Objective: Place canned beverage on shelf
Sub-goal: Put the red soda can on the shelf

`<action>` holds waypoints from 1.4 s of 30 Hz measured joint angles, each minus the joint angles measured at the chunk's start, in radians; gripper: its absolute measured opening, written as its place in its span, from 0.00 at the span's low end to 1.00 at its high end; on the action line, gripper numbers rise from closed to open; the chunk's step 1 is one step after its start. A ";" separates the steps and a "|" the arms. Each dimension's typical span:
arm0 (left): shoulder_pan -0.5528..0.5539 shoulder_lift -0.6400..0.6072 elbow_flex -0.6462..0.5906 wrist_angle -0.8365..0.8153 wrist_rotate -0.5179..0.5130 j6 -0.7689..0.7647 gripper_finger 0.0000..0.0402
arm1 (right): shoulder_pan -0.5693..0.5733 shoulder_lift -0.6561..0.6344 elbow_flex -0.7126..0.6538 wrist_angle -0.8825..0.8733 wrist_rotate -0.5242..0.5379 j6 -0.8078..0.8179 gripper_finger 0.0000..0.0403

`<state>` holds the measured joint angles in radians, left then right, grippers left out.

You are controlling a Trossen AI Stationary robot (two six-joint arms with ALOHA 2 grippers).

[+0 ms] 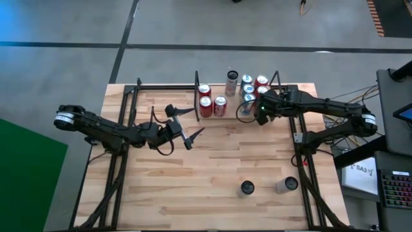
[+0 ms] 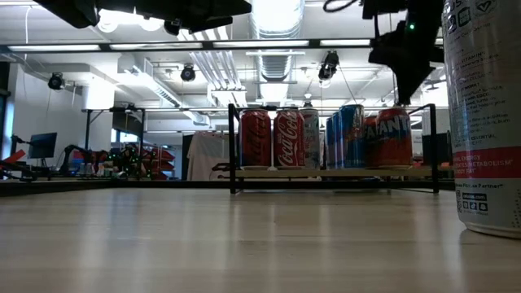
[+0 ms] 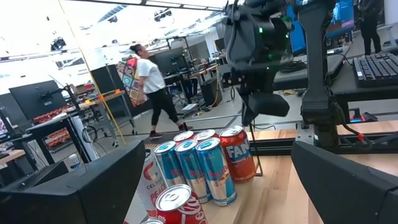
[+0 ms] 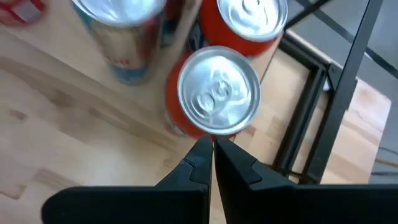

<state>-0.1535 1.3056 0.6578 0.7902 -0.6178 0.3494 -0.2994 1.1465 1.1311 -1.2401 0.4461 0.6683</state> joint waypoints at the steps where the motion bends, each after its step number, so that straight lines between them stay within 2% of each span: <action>1: 0.000 0.000 0.000 0.000 0.000 -0.001 0.97 | 0.000 0.000 0.011 0.002 0.000 -0.009 0.02; 12: -0.003 0.000 0.000 -0.033 0.001 -0.060 0.97 | 0.000 0.000 0.055 0.238 -0.009 -0.198 0.02; 34: -0.003 0.000 0.000 -0.050 0.001 -0.105 0.97 | 0.001 0.000 0.025 0.251 -0.020 -0.195 0.02; 42: -0.001 0.000 0.001 -0.014 0.000 -0.075 0.97 | 0.001 0.000 0.025 0.252 -0.035 -0.171 0.02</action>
<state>-0.1543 1.3056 0.6590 0.7762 -0.6174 0.2744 -0.2989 1.1465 1.1564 -0.9882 0.4114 0.4976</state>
